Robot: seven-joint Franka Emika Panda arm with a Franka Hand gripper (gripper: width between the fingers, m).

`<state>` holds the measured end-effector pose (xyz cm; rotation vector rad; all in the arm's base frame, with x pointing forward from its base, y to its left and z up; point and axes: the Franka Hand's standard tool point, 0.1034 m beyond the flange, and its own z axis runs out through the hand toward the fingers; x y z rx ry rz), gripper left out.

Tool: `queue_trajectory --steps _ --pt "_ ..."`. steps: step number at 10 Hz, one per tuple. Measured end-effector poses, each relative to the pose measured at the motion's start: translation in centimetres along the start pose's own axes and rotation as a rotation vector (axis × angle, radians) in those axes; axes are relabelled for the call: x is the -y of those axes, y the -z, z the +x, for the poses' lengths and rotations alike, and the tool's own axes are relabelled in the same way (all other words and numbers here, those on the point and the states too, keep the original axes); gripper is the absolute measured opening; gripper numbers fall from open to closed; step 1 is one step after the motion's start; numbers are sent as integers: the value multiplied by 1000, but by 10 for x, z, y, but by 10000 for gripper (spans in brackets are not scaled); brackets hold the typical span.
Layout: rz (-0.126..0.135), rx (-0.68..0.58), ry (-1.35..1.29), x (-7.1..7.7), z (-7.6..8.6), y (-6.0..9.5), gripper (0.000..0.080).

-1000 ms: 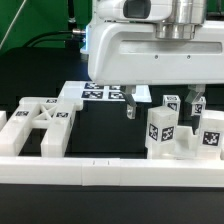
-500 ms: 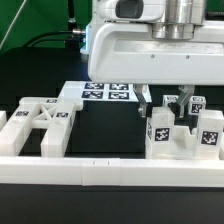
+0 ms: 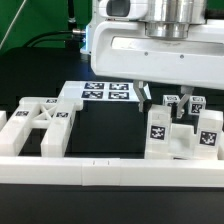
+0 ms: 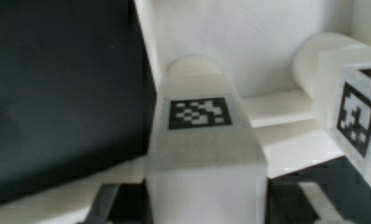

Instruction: Assemble chair

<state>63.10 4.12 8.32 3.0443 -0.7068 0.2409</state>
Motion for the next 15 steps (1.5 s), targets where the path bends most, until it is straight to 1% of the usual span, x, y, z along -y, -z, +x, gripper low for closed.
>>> queue_trajectory --steps 2,4,5,6,7,8,9,11,15 --pt "-18 2 -119 -5 -1 0 296" --pt "-46 0 -209 -12 -3 1 302" --pt "-49 1 -214 -13 -2 1 379" --pt "-47 1 -195 -13 -2 2 379" --pt "-37 -3 -135 -12 2 9 517" --pt "-23 -10 -82 -10 4 20 621" --pt "-11 -15 -30 -10 4 29 621" --pt "4 -10 42 -14 -5 41 648" --pt "2 -9 49 -15 -6 39 648"
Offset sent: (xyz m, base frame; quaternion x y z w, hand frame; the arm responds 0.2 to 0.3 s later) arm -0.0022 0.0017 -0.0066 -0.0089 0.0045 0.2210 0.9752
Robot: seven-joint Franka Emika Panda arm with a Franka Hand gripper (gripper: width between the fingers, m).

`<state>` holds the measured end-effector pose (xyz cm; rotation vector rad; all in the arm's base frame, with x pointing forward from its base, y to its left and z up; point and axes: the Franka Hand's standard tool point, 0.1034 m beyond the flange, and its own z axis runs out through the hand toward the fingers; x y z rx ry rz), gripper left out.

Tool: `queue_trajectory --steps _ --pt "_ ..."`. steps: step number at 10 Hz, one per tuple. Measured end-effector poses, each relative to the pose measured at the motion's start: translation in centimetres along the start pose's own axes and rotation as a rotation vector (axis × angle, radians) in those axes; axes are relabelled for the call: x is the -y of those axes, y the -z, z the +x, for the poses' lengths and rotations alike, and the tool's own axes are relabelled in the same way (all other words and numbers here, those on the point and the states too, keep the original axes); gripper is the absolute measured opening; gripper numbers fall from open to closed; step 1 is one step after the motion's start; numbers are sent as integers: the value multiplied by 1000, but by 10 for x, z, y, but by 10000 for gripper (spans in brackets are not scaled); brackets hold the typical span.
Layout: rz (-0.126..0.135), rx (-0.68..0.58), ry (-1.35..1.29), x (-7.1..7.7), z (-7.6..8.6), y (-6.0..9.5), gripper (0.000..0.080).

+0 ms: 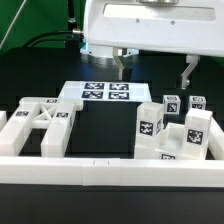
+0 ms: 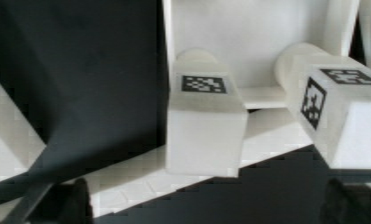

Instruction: Assemble chair

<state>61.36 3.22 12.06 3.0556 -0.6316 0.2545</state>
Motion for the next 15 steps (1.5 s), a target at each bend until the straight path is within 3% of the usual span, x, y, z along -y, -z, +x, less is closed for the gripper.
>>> queue_trajectory --steps 2,4,5,7,9,11,15 --pt "11 -41 72 -1 1 -1 648" --pt "35 -119 138 -12 -12 -12 648" --pt "45 -116 113 -14 -20 -18 648" --pt "54 -114 92 -13 -20 -18 648" --pt "52 -115 89 -12 -21 -21 648" --pt "38 -137 106 -1 -40 -44 648" --pt "7 -117 120 -6 -50 -69 648"
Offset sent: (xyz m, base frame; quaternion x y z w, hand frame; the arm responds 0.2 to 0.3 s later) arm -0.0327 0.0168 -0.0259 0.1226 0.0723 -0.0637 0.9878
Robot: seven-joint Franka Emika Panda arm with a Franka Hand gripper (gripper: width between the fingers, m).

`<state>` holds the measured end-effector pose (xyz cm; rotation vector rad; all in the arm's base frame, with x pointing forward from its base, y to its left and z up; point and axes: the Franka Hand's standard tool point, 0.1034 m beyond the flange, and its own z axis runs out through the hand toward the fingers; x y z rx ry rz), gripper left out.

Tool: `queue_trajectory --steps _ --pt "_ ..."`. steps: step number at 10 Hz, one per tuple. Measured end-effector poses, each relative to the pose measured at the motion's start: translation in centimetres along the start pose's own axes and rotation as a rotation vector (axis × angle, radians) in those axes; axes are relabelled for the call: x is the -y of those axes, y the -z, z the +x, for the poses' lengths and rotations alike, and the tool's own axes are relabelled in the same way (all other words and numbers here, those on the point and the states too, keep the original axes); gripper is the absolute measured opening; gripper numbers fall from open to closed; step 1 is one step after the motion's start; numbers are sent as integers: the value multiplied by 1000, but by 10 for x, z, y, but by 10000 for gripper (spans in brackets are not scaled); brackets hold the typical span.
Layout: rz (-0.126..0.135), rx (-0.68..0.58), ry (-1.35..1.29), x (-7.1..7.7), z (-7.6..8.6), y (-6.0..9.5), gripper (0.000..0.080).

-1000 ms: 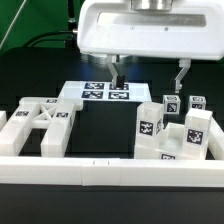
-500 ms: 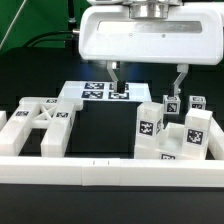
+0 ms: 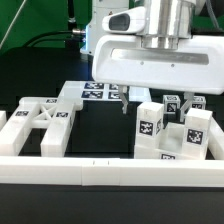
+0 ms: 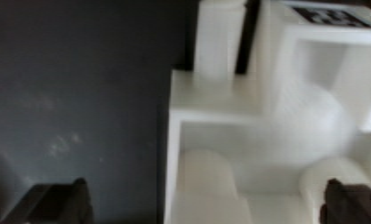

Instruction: Assemble chair

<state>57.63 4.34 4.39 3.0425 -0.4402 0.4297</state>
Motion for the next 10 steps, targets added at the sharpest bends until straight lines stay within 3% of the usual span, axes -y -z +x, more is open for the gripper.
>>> queue_trajectory --steps 8,10 --pt "-44 33 13 -15 -19 -32 648" --pt "-45 35 13 -15 -20 -33 648"
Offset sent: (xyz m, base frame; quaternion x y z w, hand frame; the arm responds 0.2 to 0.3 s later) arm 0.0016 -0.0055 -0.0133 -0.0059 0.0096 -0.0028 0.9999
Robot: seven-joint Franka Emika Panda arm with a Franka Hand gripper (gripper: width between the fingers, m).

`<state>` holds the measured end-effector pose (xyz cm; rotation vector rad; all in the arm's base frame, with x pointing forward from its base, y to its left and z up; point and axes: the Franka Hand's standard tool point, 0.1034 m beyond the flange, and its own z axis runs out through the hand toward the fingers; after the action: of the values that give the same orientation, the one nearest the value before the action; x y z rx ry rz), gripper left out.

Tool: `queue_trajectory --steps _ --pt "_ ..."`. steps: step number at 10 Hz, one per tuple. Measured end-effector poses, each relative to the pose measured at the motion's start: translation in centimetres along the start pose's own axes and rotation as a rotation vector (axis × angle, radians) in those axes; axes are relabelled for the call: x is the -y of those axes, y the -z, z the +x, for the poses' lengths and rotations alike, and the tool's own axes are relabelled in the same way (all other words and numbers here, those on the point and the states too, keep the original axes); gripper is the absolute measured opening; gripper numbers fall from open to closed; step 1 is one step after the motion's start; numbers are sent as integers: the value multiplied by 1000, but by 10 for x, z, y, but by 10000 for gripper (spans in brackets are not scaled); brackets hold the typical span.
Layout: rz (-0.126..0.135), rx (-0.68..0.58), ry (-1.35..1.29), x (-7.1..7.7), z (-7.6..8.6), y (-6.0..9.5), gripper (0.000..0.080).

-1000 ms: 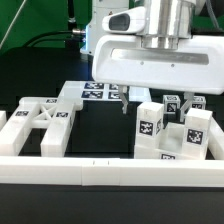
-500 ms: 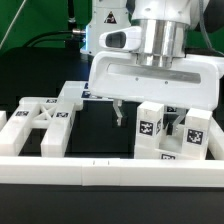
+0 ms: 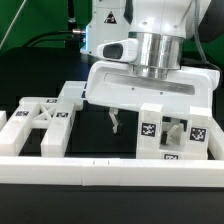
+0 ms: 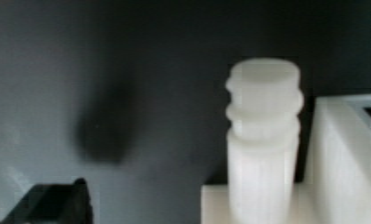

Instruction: Assemble chair

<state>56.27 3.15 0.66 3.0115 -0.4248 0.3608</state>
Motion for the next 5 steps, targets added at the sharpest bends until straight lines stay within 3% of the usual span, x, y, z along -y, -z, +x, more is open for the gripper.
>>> queue_trajectory --steps 1,2,4,5 --pt "0 1 1 0 0 0 513" --pt "0 1 1 1 -1 0 513" --pt "1 -2 3 2 -1 0 248" --pt "1 -2 5 2 -1 0 249"
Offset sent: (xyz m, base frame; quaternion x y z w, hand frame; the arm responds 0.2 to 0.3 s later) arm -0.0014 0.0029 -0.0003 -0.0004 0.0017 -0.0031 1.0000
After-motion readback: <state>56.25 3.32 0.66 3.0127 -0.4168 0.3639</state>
